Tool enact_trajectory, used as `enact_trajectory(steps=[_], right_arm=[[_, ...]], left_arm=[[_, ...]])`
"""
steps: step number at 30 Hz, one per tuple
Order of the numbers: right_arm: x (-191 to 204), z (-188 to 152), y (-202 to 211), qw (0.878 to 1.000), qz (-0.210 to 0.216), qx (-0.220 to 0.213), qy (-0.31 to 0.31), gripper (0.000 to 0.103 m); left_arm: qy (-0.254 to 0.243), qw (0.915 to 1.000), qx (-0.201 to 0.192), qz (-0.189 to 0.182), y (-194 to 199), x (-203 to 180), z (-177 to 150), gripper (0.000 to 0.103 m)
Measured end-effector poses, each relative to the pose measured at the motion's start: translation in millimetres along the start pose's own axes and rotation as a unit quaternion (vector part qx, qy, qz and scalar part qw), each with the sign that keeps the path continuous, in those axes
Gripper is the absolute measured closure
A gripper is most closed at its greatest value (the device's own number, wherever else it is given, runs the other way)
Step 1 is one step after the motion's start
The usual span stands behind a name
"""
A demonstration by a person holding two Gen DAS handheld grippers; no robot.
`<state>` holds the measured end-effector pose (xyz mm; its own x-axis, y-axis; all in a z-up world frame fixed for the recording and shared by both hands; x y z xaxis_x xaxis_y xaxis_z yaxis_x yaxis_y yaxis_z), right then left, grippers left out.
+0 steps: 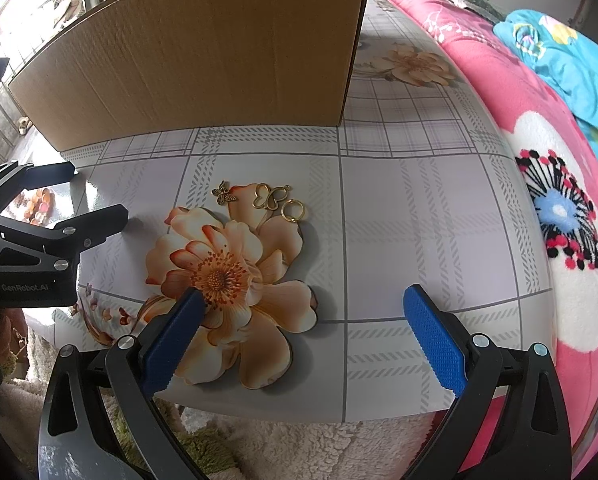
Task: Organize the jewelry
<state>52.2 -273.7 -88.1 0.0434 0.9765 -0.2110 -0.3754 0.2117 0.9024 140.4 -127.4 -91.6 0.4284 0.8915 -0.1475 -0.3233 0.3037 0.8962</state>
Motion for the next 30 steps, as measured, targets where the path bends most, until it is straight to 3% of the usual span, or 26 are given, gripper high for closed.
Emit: enact_trajectory(steps=[17,21,26,30], right_arm=[[0.5,-5.9,7.0,1.000,-0.003,-0.022,-0.013,0.008],[0.7,-3.5,20.1,0.998,0.013,-0.052,-0.016,0.008],[-10.6,-0.9,33.6,0.995,-0.023,-0.094,-0.007,0.008],[-19.5,-0.5,33.0,0.995,-0.037,-0.095,-0.002,0.008]], left_arm=[[-0.002,1.0000,0.007,-0.002,-1.6,-0.9,0.1,0.005],[-0.002,1.0000,0.004,-0.001,-1.1,-0.8,0.2,0.005],[-0.005,1.0000,0.001,-0.001,0.8,-1.1,-1.7,0.005],[-0.011,0.9999,-0.002,-0.003,2.7,-2.3,-5.1,0.005]])
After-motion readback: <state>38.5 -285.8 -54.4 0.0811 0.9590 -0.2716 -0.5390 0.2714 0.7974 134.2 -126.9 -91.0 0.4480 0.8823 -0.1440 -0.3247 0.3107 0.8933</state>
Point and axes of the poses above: each gripper's, at about its wrist camera, not at the fingertips, and y roughly against the way its jaws point, x to its left, z to its top, the point moved 5 cm from there along -y, roughly the way its jaws point, and after that the axes turned 10 degrees about -z, right-handed, at the moved point
